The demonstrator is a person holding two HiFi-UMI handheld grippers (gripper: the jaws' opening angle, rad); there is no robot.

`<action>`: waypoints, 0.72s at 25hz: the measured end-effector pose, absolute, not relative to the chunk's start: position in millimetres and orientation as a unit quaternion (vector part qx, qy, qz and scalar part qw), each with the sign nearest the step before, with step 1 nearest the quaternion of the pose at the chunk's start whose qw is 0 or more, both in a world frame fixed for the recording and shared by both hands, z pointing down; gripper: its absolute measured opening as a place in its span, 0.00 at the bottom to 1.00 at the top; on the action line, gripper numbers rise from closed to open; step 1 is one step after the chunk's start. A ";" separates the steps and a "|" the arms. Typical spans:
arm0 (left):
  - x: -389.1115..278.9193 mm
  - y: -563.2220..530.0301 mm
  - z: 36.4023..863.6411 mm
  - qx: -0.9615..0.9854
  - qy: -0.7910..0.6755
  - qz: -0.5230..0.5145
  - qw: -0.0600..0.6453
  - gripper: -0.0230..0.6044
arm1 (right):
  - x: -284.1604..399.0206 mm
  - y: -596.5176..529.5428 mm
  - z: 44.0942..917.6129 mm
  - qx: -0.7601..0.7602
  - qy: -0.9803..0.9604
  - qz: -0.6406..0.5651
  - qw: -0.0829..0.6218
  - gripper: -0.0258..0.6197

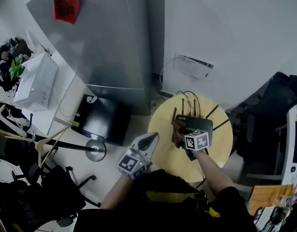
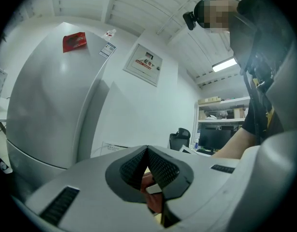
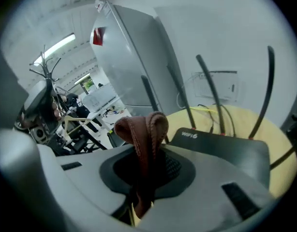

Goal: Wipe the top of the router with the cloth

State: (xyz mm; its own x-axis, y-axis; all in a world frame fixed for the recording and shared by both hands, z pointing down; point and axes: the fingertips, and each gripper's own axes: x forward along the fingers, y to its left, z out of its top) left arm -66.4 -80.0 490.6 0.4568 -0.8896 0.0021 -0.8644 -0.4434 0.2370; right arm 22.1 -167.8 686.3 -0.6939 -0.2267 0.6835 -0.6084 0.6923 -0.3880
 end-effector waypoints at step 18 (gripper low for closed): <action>-80.3 -65.2 493.8 0.834 -0.539 -0.063 0.101 0.03 | 30.9 -167.2 747.4 0.273 -0.825 0.188 0.458 0.14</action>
State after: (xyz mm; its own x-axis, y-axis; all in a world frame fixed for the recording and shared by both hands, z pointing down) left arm -80.3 -65.2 493.8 0.4112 -0.9115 0.0039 -0.8860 -0.3987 0.2366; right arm 30.9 -167.2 747.4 -0.4323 -0.2778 0.8579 -0.6224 0.7803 -0.0609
